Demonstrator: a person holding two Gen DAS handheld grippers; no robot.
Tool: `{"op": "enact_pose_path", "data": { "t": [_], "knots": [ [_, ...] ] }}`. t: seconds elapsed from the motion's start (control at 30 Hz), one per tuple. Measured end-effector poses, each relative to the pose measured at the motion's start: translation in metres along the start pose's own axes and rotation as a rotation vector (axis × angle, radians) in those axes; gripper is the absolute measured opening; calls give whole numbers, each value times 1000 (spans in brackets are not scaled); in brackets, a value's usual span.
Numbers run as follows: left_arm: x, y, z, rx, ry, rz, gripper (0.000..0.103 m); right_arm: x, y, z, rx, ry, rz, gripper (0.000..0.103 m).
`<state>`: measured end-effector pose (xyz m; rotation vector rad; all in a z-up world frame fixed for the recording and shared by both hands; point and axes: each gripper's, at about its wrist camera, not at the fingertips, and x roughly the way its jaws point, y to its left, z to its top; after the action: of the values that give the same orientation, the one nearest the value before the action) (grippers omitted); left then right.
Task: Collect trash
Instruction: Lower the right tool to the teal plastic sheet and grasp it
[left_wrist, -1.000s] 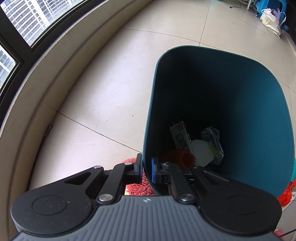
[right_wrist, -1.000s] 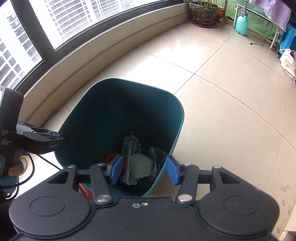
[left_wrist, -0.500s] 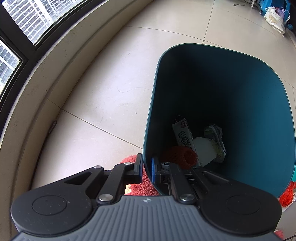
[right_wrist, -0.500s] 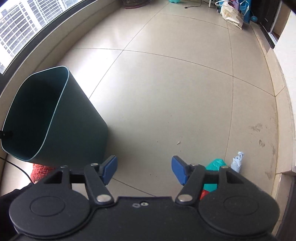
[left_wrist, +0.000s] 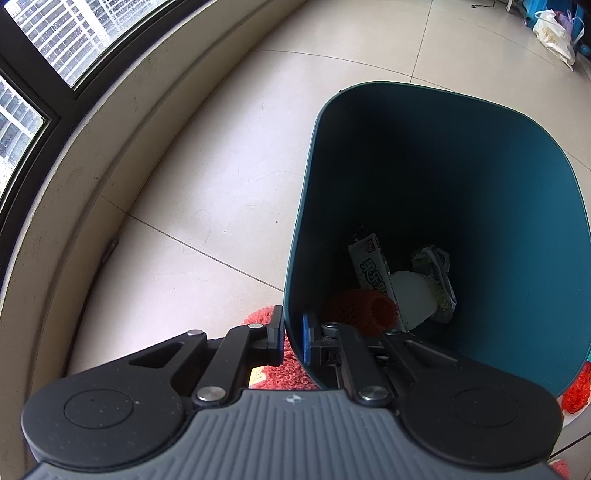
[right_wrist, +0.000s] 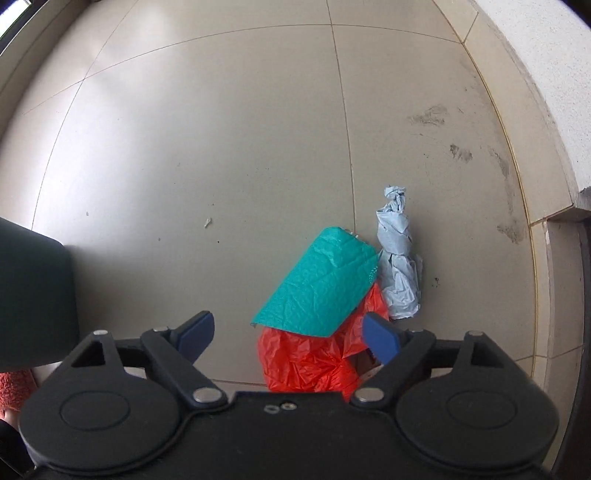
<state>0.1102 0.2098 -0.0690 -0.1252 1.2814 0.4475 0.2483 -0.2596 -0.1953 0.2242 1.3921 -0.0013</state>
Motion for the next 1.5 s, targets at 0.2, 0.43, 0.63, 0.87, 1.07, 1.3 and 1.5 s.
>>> {"op": "enact_pose_path", "data": {
  "t": [0.2, 0.43, 0.63, 0.87, 1.07, 1.3, 1.5],
  "knots": [
    [0, 0, 0, 10, -4, 5, 9, 43, -13, 5, 124, 28, -7, 92],
    [1, -3, -2, 21, -10, 13, 9, 76, -7, 7, 130, 57, -73, 91],
    [1, -5, -3, 31, -14, 17, 9, 90, -6, 7, 119, 67, -122, 76],
    [0, -4, -3, 31, -16, 12, 9, 90, -8, 3, 97, 62, -154, 35],
    [0, -4, -3, 24, -15, 10, 9, 76, -4, 1, 48, 36, -157, 0],
    [0, -3, -2, 22, -12, 7, 9, 49, 1, 4, 63, 11, -151, 58],
    [-1, -3, -2, 24, -12, 11, 9, 65, -9, 7, 176, 36, -92, 76]
  ]
}}
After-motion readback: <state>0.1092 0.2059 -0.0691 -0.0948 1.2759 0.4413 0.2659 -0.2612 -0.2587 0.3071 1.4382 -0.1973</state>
